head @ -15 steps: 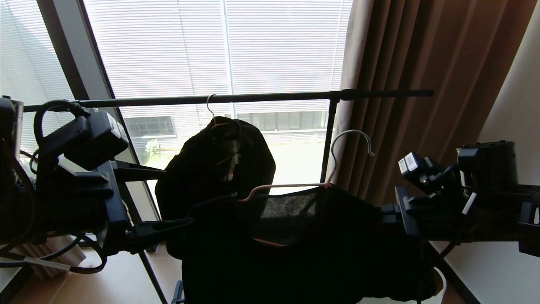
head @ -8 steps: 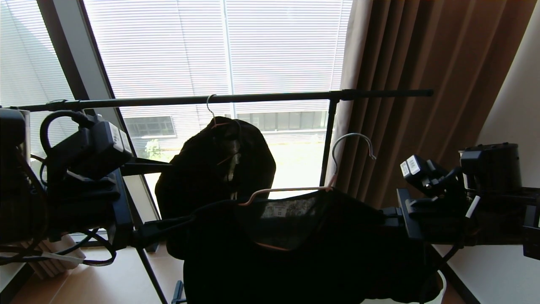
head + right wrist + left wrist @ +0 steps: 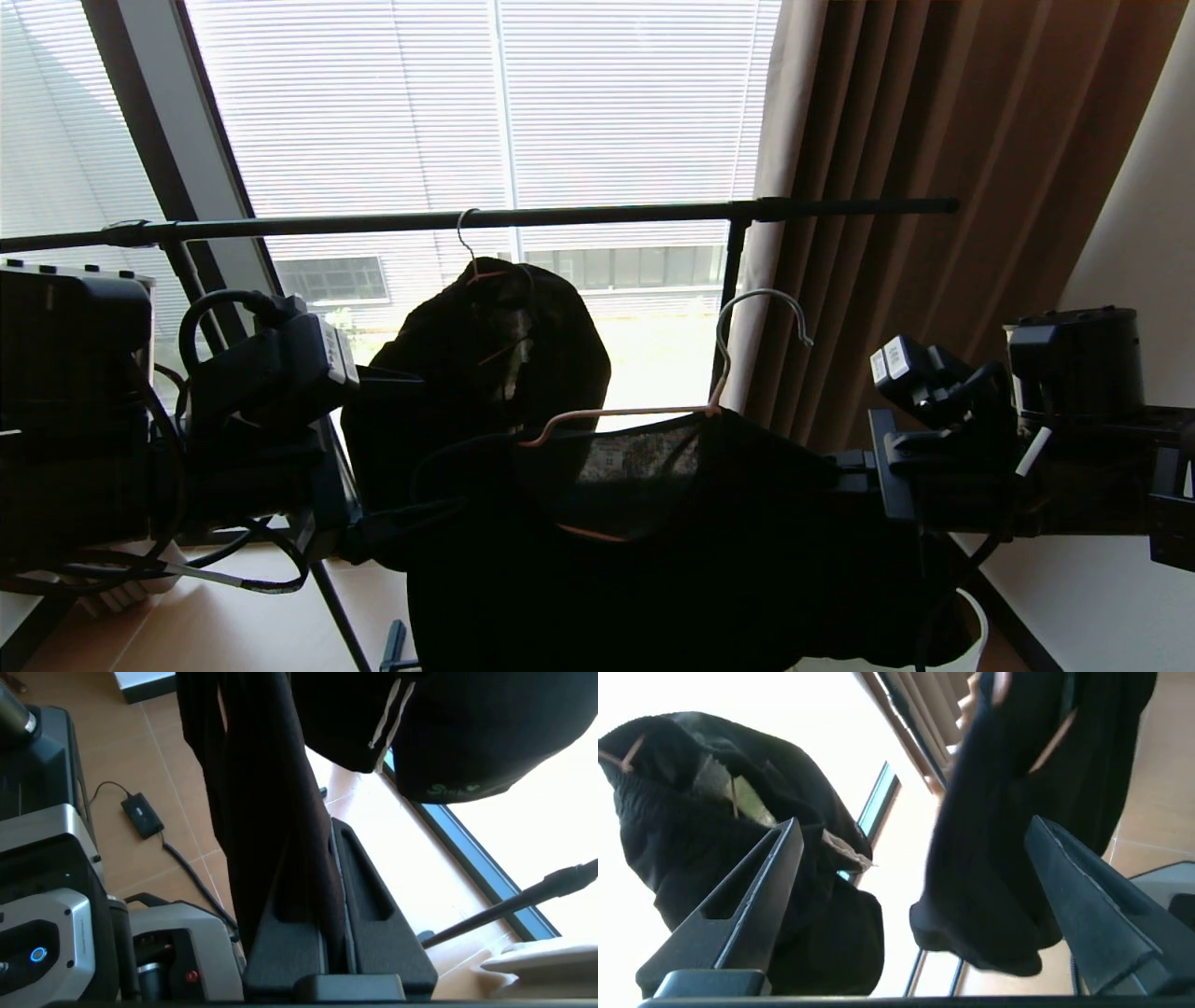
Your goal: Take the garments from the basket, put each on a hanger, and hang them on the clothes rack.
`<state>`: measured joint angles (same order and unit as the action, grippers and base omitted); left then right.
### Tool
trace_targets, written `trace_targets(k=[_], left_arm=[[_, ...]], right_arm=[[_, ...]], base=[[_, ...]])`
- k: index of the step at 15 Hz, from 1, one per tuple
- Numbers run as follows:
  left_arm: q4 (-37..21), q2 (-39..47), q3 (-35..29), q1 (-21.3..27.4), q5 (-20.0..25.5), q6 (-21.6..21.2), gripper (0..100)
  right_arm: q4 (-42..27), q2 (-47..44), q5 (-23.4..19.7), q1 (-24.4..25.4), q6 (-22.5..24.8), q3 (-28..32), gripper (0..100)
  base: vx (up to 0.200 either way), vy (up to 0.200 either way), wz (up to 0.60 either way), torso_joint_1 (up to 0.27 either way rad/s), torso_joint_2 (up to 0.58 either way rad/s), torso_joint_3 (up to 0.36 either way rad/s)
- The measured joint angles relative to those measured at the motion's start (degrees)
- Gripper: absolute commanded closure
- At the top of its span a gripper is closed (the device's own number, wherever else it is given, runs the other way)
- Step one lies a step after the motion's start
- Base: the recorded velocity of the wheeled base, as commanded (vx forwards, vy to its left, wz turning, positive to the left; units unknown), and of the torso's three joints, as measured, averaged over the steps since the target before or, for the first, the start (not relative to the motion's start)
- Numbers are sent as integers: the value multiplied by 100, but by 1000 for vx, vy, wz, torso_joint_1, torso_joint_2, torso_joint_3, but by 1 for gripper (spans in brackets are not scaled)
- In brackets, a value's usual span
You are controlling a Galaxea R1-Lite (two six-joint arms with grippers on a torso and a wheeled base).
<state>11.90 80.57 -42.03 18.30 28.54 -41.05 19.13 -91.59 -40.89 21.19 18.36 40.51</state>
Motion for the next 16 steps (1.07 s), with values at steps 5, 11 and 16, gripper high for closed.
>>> trace_targets(k=[5,11,16], left_arm=[[380,193,-13,49,-265,-1,0],[468,435,-63,297,-429,7,0],[461,642,-250,564,-464,27,0]], right_arm=[[-5,22,6,55,6,26,100],[-2,2,33,361,13,4,100],[61,-39,41,478,27,-7,100]], base=[[0,0,0,0,0,0],[0,0,0,0,0,0],[0,0,0,0,0,0]])
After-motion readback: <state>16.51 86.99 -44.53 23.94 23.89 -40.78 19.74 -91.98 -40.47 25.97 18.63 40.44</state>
